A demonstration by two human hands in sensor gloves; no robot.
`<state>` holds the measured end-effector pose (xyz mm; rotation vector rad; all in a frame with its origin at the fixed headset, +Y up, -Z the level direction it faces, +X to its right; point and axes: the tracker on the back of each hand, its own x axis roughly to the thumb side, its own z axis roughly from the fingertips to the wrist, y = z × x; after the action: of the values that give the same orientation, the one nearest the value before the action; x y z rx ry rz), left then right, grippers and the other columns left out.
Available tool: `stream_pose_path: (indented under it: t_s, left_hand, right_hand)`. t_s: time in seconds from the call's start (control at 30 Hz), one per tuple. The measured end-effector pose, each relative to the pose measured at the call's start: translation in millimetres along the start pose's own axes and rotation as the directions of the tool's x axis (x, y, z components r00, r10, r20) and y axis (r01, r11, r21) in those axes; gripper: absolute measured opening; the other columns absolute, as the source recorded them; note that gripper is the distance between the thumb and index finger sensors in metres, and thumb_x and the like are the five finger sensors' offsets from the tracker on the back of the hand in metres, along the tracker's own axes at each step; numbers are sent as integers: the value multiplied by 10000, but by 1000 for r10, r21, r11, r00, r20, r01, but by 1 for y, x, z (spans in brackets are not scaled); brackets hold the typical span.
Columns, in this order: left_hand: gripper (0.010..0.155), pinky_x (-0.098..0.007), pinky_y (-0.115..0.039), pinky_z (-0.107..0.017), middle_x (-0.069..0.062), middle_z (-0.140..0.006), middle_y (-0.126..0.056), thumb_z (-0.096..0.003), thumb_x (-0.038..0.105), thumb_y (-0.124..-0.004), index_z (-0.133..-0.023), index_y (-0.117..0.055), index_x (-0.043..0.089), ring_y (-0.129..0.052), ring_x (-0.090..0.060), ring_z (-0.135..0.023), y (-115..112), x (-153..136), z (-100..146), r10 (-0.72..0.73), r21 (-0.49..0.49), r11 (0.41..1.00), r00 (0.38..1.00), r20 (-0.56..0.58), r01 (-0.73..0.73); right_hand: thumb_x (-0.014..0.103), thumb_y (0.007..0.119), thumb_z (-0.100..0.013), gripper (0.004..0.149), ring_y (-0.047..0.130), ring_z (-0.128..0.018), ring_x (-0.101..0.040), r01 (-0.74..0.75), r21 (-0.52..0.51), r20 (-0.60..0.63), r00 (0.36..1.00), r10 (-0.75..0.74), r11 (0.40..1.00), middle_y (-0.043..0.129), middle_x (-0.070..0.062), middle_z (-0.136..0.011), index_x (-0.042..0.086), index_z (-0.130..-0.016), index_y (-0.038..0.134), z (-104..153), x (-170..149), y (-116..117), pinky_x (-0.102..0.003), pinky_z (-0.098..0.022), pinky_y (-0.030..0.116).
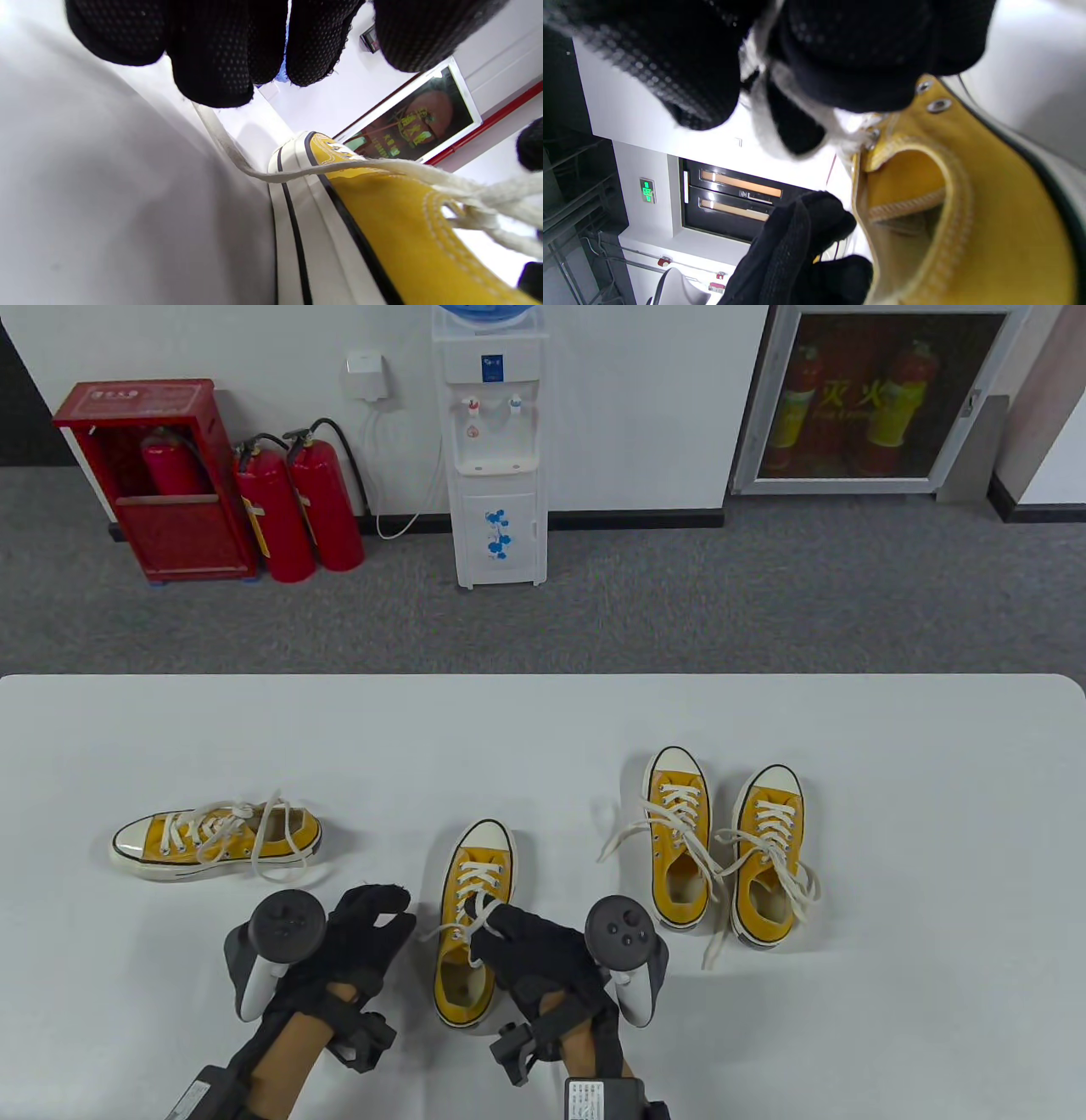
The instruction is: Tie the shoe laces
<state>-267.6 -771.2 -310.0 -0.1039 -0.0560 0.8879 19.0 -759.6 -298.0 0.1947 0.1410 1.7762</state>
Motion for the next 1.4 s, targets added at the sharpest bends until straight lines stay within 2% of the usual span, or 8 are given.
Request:
stream_pose_path:
  t_s: [0.1, 0.27, 0.4, 0.9, 1.03, 1.2, 1.3, 1.4]
  left_hand:
    - [619, -582, -751, -571, -108, -1096, -695, -472, 585, -760, -1002, -712, 271, -950, -310, -682, 0, 1, 1, 36, 5, 999, 999, 15, -37]
    - [610, -610, -715, -613, -86, -1091, -708, -473, 582, -758, -999, -716, 275, -924, -329, -760, -1, 7, 3, 122, 0, 992, 991, 50, -123]
    - [602, -624, -693, -634, -79, -1085, -721, -473, 580, -762, -995, -722, 282, -908, -333, -794, -4, 15, 6, 176, -15, 984, 981, 85, -175]
    - [570, -643, -671, -655, -54, -1029, -818, -457, 600, -794, -943, -799, 303, -919, -329, -796, -13, 34, 15, 249, -56, 969, 952, 179, -242]
    - [510, -632, -699, -639, -46, -986, -859, -460, 521, -836, -910, -825, 281, -951, -315, -757, -14, 35, 16, 255, -44, 967, 952, 170, -251]
    - [394, -608, -735, -608, -46, -858, -938, -456, 429, -861, -802, -880, 241, -990, -293, -632, -11, 36, 15, 209, -12, 978, 964, 163, -210]
    - [390, -603, -729, -617, -31, -854, -931, -465, 440, -838, -804, -869, 250, -983, -281, -630, -9, 34, 14, 169, -4, 985, 972, 161, -171]
    - [394, -612, -719, -619, -39, -860, -921, -470, 440, -819, -815, -861, 255, -978, -287, -639, -5, 29, 13, 122, 44, 991, 984, 130, -129]
  right_hand:
    - [400, 927, -404, 562, 943, -429, -186, -26, 13, 3, 1000, 26, 1000, 968, -21, -668, 137, -893, 839, 0, 0, 3, -588, -615, 635]
    - [292, 877, -425, 502, 927, -571, -225, -100, 20, 13, 995, 100, 995, 910, -11, -741, 185, -913, 825, 1, 1, 7, -631, -654, 586]
    - [236, 842, -431, 494, 936, -636, -240, -208, 19, 45, 977, 207, 978, 874, -2, -793, 217, -924, 814, 2, 5, 11, -624, -653, 616]
    - [123, 806, -428, 490, 899, -615, -258, -438, -37, 211, 875, 436, 898, 743, -35, -912, 222, -907, 829, 12, 27, 33, -584, -651, 628]
    - [128, 804, -431, 473, 889, -621, -252, -504, -76, 233, 830, 507, 860, 709, -31, -948, 220, -893, 844, 15, 30, 35, -578, -658, 618]
    - [125, 800, -432, 438, 878, -633, -253, -517, -87, 234, 820, 522, 851, 676, -30, -976, 216, -852, 886, 15, 32, 34, -581, -668, 601]
    - [137, 799, -430, 466, 875, -635, -241, -534, -77, 234, 811, 536, 842, 652, -28, -995, 248, -875, 876, 14, 31, 33, -577, -667, 602]
    - [136, 798, -426, 463, 873, -620, -242, -461, -37, 212, 863, 458, 887, 630, -46, -1011, 224, -873, 880, 11, 29, 29, -578, -656, 606]
